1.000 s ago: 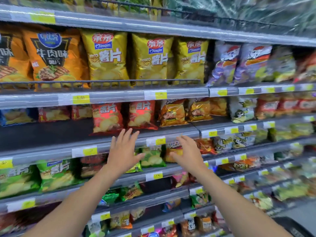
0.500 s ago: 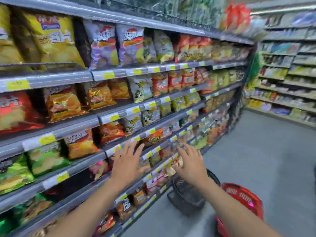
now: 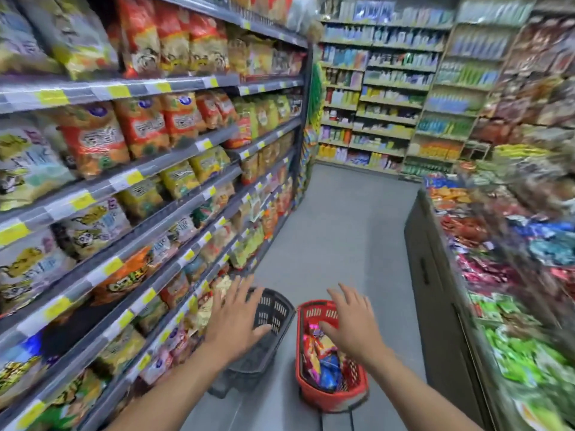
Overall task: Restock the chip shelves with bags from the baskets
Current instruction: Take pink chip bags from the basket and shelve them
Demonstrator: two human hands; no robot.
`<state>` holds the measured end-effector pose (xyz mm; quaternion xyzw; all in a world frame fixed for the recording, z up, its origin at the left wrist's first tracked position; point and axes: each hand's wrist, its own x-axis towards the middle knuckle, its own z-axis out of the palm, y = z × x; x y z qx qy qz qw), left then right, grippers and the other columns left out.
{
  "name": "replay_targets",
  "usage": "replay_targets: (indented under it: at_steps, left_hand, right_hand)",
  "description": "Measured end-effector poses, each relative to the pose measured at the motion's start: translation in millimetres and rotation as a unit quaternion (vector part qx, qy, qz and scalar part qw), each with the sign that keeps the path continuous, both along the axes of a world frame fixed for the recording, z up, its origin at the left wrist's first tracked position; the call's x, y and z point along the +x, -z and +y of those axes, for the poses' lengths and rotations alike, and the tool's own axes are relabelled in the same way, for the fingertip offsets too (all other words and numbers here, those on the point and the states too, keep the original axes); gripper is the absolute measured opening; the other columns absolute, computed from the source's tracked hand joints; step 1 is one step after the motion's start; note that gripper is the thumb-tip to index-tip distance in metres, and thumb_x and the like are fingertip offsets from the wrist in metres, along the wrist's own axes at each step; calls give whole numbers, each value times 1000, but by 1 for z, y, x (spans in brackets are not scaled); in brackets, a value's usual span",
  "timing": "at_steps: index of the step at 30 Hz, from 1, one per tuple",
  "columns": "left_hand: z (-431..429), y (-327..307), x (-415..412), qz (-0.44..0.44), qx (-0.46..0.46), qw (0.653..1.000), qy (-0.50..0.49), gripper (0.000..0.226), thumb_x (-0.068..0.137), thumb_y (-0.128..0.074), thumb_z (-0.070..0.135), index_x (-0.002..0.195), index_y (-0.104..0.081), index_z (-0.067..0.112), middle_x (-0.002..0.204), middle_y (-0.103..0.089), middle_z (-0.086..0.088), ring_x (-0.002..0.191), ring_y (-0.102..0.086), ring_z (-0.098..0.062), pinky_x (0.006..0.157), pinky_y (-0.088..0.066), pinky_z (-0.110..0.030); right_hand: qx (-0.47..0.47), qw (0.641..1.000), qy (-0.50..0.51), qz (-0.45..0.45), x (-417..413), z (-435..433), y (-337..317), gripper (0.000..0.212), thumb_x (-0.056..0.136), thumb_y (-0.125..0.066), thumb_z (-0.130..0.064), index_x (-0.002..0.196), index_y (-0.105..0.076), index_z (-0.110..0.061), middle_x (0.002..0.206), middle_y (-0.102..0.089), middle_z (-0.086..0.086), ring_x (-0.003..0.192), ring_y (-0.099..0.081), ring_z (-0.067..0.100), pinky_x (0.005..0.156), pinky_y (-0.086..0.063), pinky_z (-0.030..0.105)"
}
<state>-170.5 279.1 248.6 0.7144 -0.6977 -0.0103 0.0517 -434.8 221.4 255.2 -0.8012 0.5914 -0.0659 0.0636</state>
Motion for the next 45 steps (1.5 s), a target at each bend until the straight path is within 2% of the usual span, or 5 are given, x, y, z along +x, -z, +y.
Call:
replay_targets:
  at_steps: [14,26,38,42,45]
  left_hand:
    - [-186,79,-82,14,141,982,124,97,95,-56,67,167,-3,30,175,4,-2,161,9,-25,128,0,-58]
    - [-303,178,-143,53,215,972,81,97,94,-62,62,166,-6,29,174,-8,-2,161,-1,-26,129,-8,-50]
    - [-381,321,-138,109,271,953,86,82,97,-64,49,164,-21,26,169,-25,-3,157,-20,-25,128,-20,-44]
    - [-395,387,-125,121,278,949,87,80,97,-66,43,162,-24,27,166,-30,-2,155,-24,-25,127,-22,-44]
    - [-400,439,-111,143,279,947,75,74,97,-66,36,160,-29,25,163,-35,-2,153,-28,-25,126,-27,-47]
  right_hand:
    - [103,988,116,-11,-79,-120,82,78,92,-59,-59,158,-31,-26,166,-28,4,152,-26,24,125,-20,44]
    - [214,973,84,-20,-142,-259,185,74,91,-63,-50,154,-36,-23,159,-37,6,144,-39,26,118,-31,40]
    - [368,927,63,-31,-116,-306,367,70,89,-66,-44,151,-44,-20,152,-46,3,135,-46,26,110,-39,35]
    - [428,896,96,-72,-91,-306,438,70,92,-68,-43,152,-43,-18,151,-49,6,138,-45,28,112,-37,37]
    - [470,855,164,-142,-68,-309,490,54,94,-69,-43,140,-57,-18,134,-64,6,127,-57,28,100,-43,33]
